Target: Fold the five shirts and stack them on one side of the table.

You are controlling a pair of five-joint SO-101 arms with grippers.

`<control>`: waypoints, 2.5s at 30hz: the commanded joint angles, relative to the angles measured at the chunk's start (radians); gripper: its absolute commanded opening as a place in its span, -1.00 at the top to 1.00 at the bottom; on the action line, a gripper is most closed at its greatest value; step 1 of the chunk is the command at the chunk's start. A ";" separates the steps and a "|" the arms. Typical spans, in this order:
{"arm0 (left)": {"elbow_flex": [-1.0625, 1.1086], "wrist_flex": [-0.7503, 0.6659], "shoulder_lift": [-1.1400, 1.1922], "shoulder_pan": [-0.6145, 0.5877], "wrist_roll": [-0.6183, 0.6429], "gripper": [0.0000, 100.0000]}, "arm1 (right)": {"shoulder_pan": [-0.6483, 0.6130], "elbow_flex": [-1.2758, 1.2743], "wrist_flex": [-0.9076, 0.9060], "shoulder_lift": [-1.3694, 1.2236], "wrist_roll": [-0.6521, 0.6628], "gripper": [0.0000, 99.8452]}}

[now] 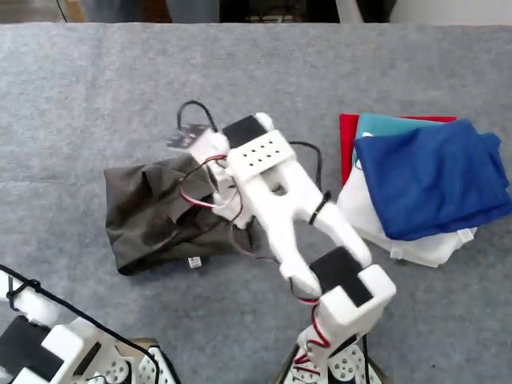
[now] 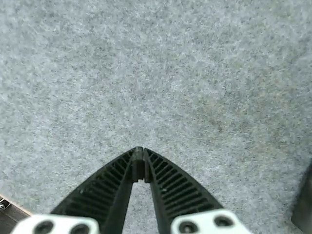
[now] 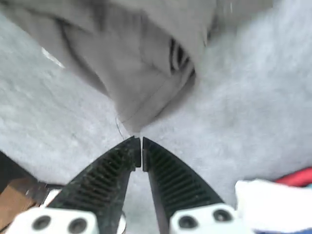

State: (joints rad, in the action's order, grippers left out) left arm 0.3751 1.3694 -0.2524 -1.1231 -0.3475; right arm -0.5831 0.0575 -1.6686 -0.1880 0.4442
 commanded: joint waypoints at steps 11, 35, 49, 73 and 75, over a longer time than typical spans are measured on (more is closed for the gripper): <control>-0.005 -0.006 -0.028 -0.007 -0.005 0.94 | -0.190 0.544 0.055 -0.506 0.003 0.97; -0.004 -0.002 -0.029 -0.024 -0.005 0.94 | 0.169 1.612 -0.100 -0.997 0.003 0.97; -0.004 -0.009 -0.029 -0.024 -0.006 0.94 | -0.198 1.079 -0.095 -0.549 -0.060 0.97; -0.005 -0.006 -0.029 -0.024 -0.006 0.94 | 0.279 0.842 0.525 -0.731 -0.063 0.97; -0.005 -0.006 -0.029 -0.024 -0.006 0.94 | 0.278 0.878 0.419 -0.705 -0.060 0.97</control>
State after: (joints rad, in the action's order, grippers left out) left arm 0.3751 1.3694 -0.2524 -1.1431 -0.3475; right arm -0.3176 0.8938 -1.1699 -0.9367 0.3874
